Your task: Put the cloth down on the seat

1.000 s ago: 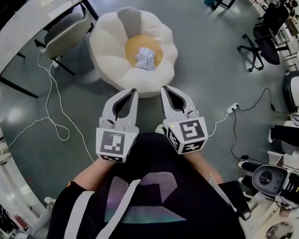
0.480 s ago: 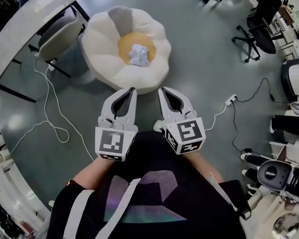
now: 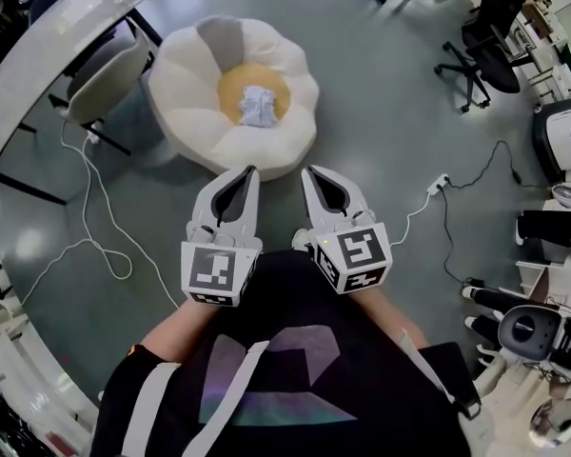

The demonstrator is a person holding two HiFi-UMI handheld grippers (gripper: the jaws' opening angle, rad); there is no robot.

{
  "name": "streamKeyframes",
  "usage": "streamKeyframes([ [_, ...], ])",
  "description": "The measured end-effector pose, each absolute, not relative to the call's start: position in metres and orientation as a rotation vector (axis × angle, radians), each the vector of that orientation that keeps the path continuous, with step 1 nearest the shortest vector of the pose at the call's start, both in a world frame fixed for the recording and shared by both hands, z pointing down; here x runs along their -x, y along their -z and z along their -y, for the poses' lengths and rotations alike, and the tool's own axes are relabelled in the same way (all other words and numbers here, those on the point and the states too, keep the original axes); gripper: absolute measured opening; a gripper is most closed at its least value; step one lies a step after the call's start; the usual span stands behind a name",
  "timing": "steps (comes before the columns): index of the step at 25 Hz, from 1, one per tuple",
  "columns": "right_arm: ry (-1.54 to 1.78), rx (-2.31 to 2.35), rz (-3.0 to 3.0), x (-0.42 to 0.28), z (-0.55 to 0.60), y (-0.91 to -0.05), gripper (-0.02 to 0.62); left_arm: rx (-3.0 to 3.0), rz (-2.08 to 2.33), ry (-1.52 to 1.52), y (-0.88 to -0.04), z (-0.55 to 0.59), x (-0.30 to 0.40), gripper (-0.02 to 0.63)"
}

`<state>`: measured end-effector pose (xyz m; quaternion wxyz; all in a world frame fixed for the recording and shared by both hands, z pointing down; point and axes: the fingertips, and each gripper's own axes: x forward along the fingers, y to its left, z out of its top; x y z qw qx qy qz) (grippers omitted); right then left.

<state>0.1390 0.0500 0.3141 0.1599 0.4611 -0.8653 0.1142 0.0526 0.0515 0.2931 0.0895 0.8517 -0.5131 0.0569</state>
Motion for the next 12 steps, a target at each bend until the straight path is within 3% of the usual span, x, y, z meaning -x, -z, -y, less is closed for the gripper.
streamKeyframes([
  [12, -0.338, -1.306, 2.478, -0.1299, -0.0532, -0.3155, 0.000, -2.523, 1.539, -0.168, -0.2945, -0.0535, -0.0450, -0.002],
])
